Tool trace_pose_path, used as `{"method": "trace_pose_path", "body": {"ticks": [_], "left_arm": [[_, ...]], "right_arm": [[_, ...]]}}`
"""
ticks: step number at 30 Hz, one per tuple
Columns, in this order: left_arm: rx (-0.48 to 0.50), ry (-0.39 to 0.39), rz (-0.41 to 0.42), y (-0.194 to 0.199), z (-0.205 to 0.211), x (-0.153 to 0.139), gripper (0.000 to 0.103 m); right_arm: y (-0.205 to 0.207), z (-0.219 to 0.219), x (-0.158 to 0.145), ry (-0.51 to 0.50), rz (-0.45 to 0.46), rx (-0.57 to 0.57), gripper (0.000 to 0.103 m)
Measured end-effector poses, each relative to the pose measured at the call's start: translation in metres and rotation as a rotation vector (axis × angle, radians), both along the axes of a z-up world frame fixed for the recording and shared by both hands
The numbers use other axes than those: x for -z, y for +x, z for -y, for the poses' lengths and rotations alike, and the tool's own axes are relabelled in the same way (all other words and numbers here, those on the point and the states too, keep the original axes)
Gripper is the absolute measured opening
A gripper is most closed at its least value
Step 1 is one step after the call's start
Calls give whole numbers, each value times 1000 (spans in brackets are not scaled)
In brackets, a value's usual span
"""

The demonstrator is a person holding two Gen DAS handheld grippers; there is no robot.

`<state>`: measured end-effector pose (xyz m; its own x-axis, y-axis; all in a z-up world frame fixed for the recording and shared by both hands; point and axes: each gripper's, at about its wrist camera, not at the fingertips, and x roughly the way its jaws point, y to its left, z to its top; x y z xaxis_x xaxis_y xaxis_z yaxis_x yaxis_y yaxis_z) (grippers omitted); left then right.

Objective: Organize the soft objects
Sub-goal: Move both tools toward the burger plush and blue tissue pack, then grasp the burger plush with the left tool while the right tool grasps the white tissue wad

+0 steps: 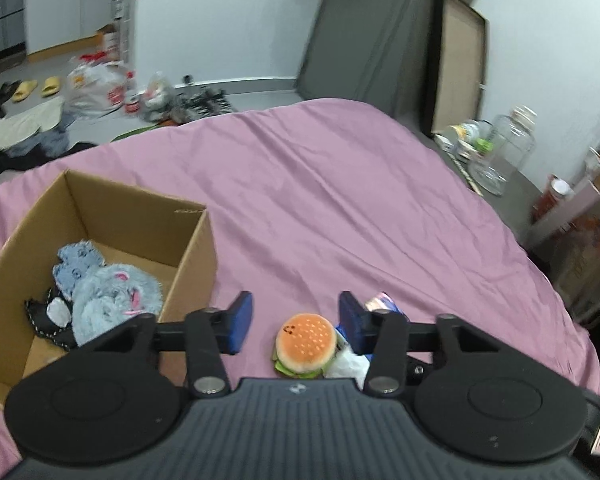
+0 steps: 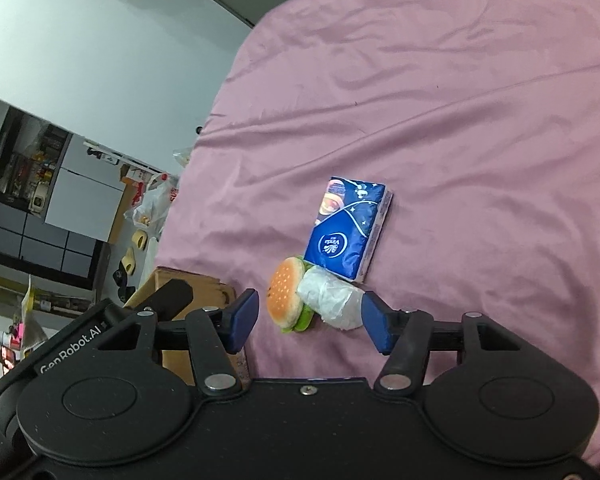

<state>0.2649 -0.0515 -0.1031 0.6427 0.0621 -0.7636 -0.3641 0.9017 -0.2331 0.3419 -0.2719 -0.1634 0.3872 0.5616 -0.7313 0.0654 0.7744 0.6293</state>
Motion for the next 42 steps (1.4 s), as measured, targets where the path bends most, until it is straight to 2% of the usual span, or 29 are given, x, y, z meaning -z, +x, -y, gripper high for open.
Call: {"method": "trace_pose_path", "body": {"ticks": [3, 6, 9, 14, 17, 27, 35, 40, 42], "left_arm": [[-24, -18, -15, 6, 0, 8, 34], [-25, -23, -31, 11, 3, 15, 34], [-33, -25, -35, 14, 5, 20, 34], [-42, -24, -49, 19, 8, 29, 34], [-40, -23, -53, 19, 9, 31, 34], [-33, -41, -76, 24, 12, 39, 34], [3, -42, -123, 30, 21, 56, 39], [9, -22, -165, 36, 22, 71, 46], [3, -13, -169, 37, 22, 75, 52]], "right_arm": [[7, -2, 9, 2, -22, 11, 55], [12, -1, 21, -9, -50, 30, 55], [18, 3, 34, 34, -102, 59, 55], [20, -2, 44, 44, -138, 58, 55], [19, -2, 49, 60, -153, 53, 50], [10, 11, 30, 28, -80, 108, 47], [11, 20, 30, 7, -70, 167, 45], [12, 20, 34, -4, -71, 172, 45], [13, 19, 36, -5, -82, 161, 45]]}}
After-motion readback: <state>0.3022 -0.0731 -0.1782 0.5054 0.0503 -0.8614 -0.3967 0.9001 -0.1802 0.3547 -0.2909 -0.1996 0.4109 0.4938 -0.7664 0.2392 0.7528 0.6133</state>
